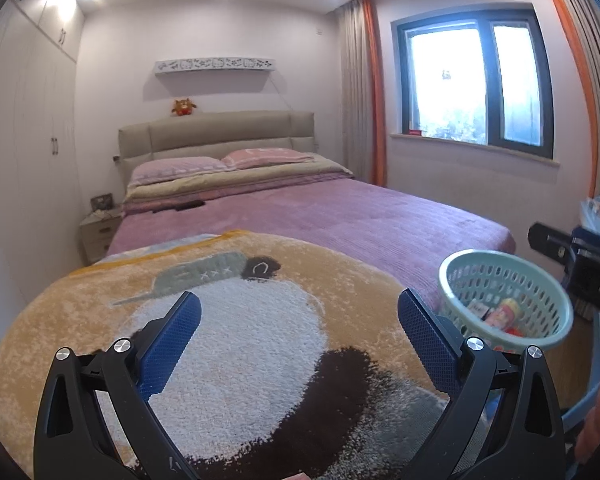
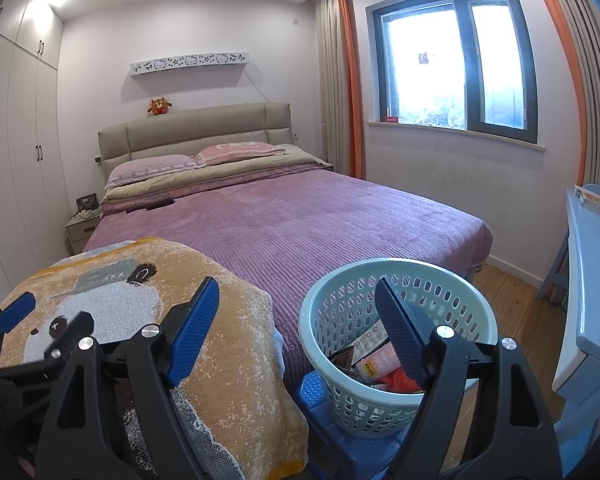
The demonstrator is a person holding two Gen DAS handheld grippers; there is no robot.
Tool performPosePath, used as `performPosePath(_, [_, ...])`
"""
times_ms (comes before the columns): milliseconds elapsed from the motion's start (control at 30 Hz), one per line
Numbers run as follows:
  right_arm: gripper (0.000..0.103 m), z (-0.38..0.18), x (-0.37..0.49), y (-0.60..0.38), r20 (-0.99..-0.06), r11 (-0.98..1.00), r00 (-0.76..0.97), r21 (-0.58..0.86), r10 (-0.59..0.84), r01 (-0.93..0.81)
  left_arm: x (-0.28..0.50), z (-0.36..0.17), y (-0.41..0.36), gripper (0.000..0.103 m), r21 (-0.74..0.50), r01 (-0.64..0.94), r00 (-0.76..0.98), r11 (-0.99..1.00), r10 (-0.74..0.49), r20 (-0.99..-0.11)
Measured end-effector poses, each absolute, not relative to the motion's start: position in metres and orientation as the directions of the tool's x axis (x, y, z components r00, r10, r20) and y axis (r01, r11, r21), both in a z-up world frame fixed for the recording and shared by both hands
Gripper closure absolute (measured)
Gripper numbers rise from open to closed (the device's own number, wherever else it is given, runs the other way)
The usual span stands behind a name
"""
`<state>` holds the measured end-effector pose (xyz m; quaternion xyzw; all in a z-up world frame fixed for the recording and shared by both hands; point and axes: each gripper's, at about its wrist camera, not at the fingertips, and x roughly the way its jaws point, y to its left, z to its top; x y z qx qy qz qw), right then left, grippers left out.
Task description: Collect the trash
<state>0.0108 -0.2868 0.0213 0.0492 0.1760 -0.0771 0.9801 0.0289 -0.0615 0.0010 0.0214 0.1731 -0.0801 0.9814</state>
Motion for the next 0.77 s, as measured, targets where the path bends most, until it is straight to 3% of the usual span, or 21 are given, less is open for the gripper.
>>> performPosePath(533, [0.027,0.039,-0.009,-0.271,-0.329,0.985,0.935,0.064,-0.133,0.163,-0.006,0.024,-0.042,0.008,0.046,0.098,0.945,0.994,-0.078,-0.319])
performPosePath(767, [0.027,0.038,-0.003,-0.25,-0.337,0.992,0.937,0.054,-0.089,0.113,-0.009,0.032,-0.016,0.008,-0.014,0.082,0.939,0.997,-0.082,-0.334])
